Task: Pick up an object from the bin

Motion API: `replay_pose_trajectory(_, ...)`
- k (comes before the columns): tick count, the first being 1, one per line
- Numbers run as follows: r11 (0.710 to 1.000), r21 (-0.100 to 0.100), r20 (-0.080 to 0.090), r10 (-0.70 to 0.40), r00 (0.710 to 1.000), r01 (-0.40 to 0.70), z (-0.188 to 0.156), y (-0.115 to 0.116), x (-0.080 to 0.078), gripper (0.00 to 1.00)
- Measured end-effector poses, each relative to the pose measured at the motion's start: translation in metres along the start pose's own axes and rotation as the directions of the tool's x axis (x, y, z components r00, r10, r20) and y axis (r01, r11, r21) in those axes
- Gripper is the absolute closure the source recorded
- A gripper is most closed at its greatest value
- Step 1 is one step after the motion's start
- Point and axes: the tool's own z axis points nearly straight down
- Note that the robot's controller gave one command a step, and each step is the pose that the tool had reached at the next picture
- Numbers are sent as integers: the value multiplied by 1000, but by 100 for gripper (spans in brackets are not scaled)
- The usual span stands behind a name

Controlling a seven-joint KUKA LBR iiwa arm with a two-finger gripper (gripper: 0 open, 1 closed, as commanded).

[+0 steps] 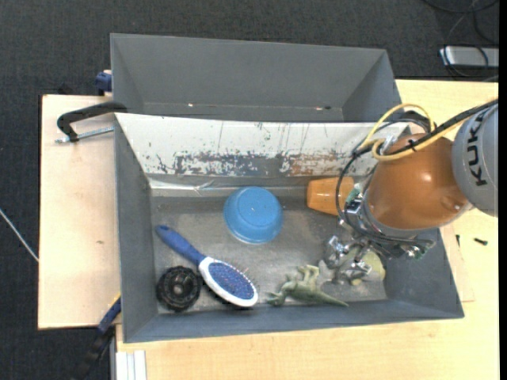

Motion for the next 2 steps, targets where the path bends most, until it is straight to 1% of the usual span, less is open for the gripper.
replay_pose_trajectory(1,999,8,4,-32,999,32,-167,-8,15,100)
replay_pose_trajectory(2,960,0,1,-280,960,280,-166,-7,13,100)
